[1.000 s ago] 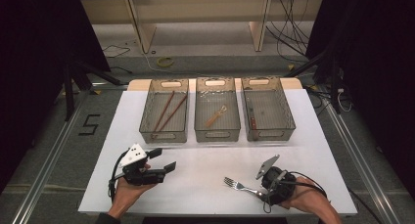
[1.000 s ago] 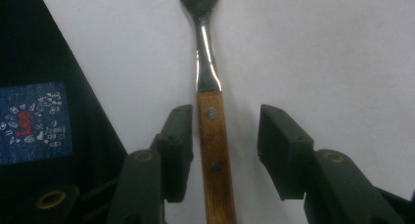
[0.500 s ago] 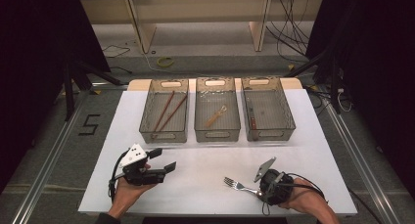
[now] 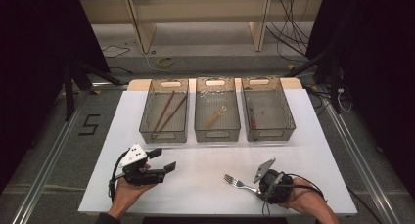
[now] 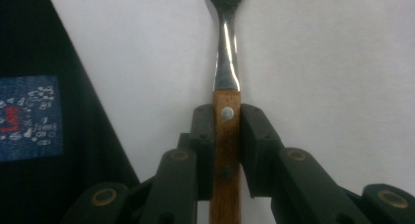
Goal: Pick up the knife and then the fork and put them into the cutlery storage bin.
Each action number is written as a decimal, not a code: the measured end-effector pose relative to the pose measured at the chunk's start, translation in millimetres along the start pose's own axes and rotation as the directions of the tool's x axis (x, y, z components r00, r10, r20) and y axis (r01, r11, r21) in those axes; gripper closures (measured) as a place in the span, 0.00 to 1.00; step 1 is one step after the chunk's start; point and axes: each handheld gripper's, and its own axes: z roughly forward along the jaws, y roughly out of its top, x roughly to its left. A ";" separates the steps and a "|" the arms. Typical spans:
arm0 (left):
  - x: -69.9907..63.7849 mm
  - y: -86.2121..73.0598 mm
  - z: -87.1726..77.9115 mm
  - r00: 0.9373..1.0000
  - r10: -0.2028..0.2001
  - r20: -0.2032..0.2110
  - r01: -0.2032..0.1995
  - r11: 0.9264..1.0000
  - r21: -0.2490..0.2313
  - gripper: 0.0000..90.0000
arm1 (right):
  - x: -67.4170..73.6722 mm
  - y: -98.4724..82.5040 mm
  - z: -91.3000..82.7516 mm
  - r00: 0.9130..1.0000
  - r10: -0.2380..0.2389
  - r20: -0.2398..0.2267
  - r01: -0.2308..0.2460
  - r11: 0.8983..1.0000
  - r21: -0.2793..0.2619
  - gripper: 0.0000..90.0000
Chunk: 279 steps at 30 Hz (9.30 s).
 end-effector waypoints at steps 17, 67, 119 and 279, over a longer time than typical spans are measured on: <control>0.4 -0.3 0.3 1.000 0.003 -0.001 -0.003 1.000 0.002 0.25 | -15.6 -3.0 -18.5 0.994 0.104 0.030 -0.096 0.977 -0.189 0.86; 1.6 -0.5 2.4 1.000 -0.011 0.001 0.011 1.000 0.002 0.25 | -99.0 45.5 -70.9 0.944 0.309 0.118 -0.226 0.864 -0.450 0.86; 3.2 -0.7 3.0 1.000 -0.013 0.001 0.013 1.000 0.000 0.25 | -191.4 80.6 -64.5 0.830 0.547 0.114 -0.448 0.773 -0.449 0.86; 2.1 -1.2 3.5 0.998 -0.041 0.055 0.040 0.999 0.013 0.24 | -25.6 -32.8 -13.4 0.914 0.390 -0.109 -0.338 0.586 -0.736 0.24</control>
